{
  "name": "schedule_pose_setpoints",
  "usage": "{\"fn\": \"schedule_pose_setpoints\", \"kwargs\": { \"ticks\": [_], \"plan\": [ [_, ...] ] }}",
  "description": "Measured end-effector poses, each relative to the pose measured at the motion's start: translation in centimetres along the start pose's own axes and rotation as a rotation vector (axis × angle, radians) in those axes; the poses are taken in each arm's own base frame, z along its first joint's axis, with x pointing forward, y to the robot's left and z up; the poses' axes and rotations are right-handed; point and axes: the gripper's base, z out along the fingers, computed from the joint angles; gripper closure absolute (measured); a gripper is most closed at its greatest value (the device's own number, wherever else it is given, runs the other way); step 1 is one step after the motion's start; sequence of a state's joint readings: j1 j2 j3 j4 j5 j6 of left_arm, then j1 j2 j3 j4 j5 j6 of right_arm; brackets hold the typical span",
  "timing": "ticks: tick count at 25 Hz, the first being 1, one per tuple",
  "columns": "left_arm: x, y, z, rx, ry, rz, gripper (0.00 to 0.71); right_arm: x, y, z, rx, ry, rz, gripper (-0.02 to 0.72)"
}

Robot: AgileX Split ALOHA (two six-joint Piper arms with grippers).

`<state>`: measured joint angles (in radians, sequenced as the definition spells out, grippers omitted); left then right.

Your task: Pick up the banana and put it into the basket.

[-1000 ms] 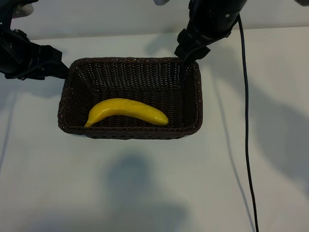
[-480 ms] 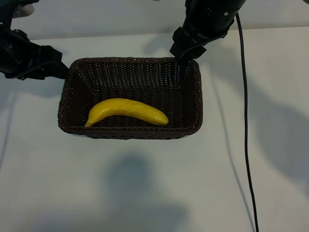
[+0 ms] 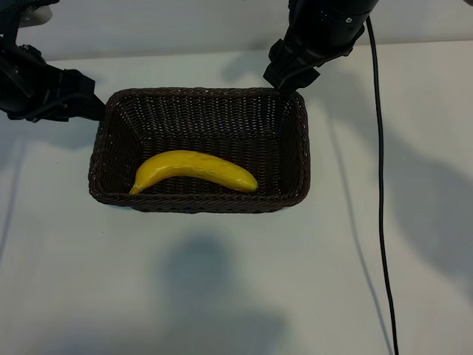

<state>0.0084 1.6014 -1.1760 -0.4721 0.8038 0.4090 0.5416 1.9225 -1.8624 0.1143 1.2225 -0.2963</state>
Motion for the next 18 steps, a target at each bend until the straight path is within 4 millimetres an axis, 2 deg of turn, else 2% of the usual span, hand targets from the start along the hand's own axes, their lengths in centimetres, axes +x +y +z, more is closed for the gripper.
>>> {"fn": "schedule_pose_setpoints", "kwargs": {
  "ticks": [18],
  "plan": [
    [0.0, 0.03, 0.0, -0.003, 0.0, 0.006, 0.121, -0.24, -0.08, 0.0, 0.009, -0.026, 0.003, 0.11]
  ]
}}
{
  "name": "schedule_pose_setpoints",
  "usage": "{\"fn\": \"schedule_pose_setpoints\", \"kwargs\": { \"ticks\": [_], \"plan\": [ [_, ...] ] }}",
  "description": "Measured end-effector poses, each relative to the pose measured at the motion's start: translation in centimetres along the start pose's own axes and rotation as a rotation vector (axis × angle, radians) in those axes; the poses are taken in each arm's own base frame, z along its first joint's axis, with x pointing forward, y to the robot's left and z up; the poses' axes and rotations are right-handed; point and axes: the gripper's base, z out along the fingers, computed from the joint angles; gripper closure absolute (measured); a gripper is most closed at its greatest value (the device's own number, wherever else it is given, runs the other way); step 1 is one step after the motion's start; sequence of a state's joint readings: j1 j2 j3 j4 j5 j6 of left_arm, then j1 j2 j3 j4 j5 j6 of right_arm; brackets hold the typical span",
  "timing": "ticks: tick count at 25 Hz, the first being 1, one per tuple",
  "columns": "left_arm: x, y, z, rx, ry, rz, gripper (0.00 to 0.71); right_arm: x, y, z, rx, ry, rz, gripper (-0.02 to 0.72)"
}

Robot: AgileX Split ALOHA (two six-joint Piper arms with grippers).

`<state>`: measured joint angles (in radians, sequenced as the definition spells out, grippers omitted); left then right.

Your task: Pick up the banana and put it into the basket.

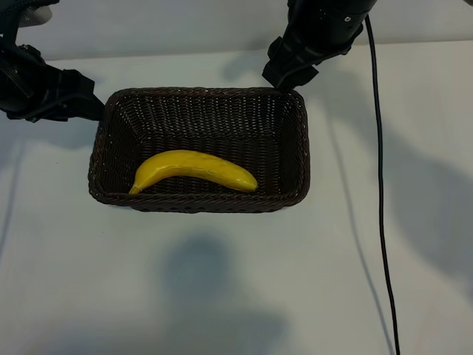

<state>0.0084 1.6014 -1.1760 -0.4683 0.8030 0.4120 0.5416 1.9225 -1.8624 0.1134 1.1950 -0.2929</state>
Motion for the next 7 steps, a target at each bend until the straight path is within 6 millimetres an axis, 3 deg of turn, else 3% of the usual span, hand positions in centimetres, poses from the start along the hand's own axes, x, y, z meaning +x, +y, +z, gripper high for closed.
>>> {"fn": "schedule_pose_setpoints", "kwargs": {
  "ticks": [7],
  "plan": [
    [0.0, 0.0, 0.0, 0.0, 0.0, 0.0, 0.121, -0.66, -0.2, -0.03, 0.022, -0.073, 0.0, 0.11]
  ]
}}
